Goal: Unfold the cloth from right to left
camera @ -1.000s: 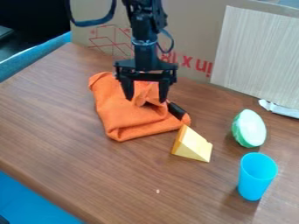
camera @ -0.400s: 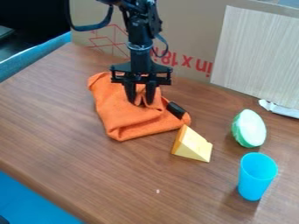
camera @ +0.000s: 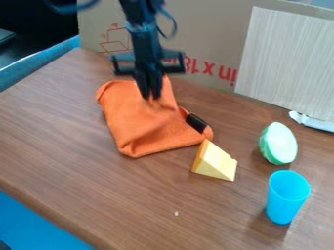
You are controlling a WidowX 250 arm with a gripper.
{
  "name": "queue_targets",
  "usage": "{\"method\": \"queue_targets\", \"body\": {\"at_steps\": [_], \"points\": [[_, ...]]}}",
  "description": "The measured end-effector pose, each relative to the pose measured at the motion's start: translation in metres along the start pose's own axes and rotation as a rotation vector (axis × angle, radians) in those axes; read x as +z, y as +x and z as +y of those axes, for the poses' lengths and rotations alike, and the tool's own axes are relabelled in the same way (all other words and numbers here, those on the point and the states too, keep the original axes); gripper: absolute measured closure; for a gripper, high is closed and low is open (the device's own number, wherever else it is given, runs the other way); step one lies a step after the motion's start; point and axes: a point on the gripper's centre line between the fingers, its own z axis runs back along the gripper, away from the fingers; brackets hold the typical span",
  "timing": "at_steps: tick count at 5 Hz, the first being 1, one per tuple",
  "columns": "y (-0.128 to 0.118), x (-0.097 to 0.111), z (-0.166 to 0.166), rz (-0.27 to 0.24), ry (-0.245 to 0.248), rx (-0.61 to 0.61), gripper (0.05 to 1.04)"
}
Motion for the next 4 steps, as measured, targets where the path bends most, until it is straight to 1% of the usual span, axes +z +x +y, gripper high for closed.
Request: {"method": "queue_targets", "body": {"at_steps": [1, 2, 3, 4], "points": [[-0.002, 0.045, 0.013, -0.052, -0.09, 0.031, 0.996], [-0.002, 0.074, 0.039, -0.081, -0.127, 0.078, 0.996], [-0.002, 0.083, 0.073, -0.081, -0.109, 0.132, 0.996], [-0.006, 0.081, 0.109, -0.074, -0.053, 0.166, 0.996]]}}
